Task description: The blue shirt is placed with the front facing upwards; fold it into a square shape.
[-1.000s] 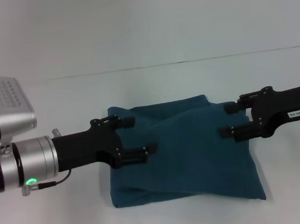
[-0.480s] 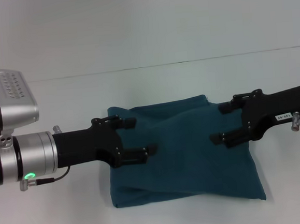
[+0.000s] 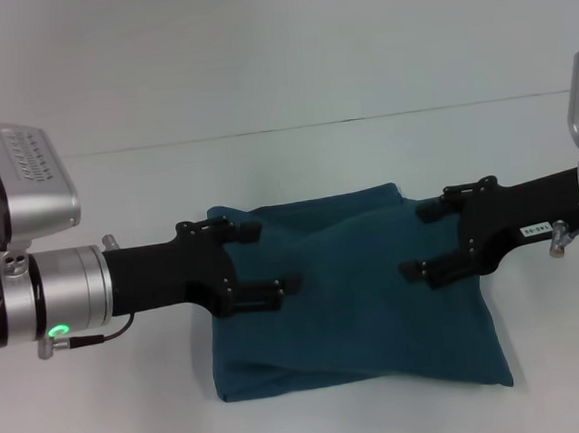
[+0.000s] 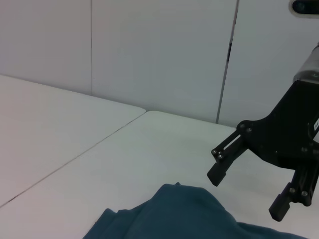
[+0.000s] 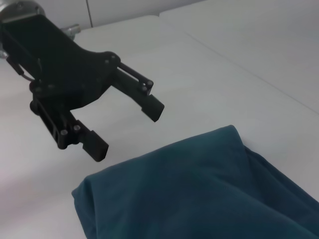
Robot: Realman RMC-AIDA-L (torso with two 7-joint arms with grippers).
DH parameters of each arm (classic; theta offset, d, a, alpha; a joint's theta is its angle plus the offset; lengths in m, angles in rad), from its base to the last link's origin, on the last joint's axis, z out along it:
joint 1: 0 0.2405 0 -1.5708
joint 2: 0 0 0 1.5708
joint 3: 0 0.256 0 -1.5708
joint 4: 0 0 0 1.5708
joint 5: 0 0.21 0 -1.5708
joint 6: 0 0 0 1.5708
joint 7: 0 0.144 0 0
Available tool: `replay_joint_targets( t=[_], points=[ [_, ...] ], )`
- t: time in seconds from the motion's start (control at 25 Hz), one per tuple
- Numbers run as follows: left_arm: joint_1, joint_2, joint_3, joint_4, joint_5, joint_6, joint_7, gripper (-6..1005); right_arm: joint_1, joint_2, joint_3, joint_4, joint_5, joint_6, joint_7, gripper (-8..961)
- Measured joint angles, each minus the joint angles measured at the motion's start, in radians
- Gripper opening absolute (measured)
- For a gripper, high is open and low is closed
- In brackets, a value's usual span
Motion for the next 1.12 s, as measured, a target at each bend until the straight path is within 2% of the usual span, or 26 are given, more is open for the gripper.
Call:
replay_joint_targets(
  t=[1.12],
  points=[
    [-0.004, -0.012, -0.006, 0.016, 0.022, -0.023, -0.001, 876, -0.002, 0.000, -0.008, 0.020, 0.002, 0.033, -0.009, 935]
  ],
)
